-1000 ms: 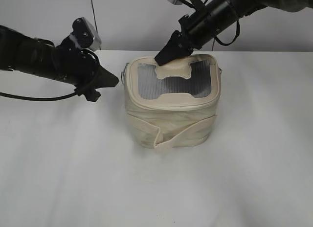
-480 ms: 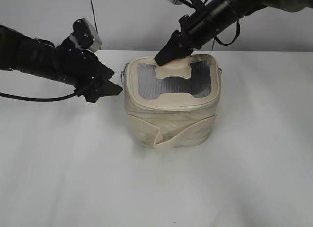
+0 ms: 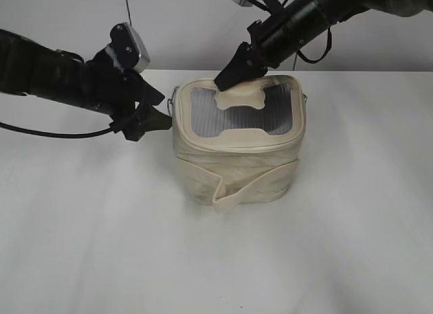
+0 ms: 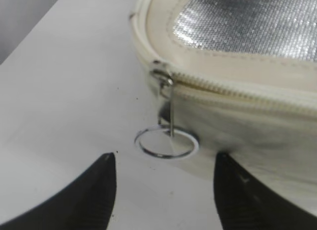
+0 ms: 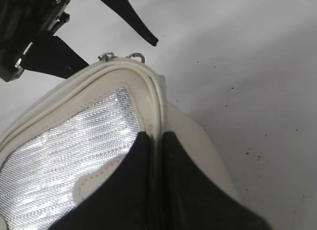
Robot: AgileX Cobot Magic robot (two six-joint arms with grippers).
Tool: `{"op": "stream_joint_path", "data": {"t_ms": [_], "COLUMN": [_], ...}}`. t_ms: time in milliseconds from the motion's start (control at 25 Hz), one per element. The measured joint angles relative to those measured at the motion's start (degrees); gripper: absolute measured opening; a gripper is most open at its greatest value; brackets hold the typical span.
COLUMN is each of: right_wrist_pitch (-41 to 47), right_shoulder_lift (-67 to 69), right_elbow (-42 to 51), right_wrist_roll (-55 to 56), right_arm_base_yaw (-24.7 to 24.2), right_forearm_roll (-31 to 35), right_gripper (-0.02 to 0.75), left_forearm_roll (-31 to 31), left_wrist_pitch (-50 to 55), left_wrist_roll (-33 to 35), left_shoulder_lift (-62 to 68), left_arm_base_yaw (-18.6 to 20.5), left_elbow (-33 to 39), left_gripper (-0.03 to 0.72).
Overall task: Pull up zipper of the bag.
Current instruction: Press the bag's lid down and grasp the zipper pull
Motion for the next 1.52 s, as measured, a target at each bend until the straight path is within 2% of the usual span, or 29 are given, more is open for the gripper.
{"op": "stream_joint_path", "data": {"t_ms": [280, 480, 640, 760, 1080, 1240, 1520], "right_wrist_pitch": [-0.05, -0.11, -0.3, -0.41, -0.48, -0.53, -0.42], "right_shoulder_lift": [0.0, 0.0, 0.0, 0.0, 0.0, 0.0, 0.0], "right_elbow": [0.0, 0.0, 0.0, 0.0, 0.0, 0.0, 0.0], "right_wrist_roll": [0.07, 0.23, 0.29, 0.37, 0.41, 0.41, 1.24], "right_arm_base_yaw": [-0.13, -0.26, -0.37, -0.37, -0.37, -0.37, -0.37], "right_forearm_roll": [-0.28, -0.53, -0.77, -0.95, -1.08, -1.08, -0.6], "right_gripper": [0.048, 0.048, 0.045, 0.045, 0.045, 0.045, 0.044], "left_forearm_roll": [0.68, 2.07, 1.97, 2.08, 2.08, 2.67, 3.83], "left_wrist_pitch": [-3.24, -5.2, -6.62, -6.9, -7.7, -9.21, -9.66], "left_wrist_roll": [0.98, 1.04, 1.04, 1.0, 0.92, -1.21, -5.11], "left_shoulder_lift": [0.0, 0.42, 1.1, 1.12, 1.14, 0.94, -4.81], "left_arm_base_yaw": [-1.41, -3.09, -4.09, -4.33, -4.55, -4.75, -5.0], "left_elbow": [-3.32, -3.82, -4.07, -4.07, -4.07, -3.97, 1.19], "left_gripper": [0.477, 0.437, 0.379, 0.279, 0.276, 0.275, 0.275]}}
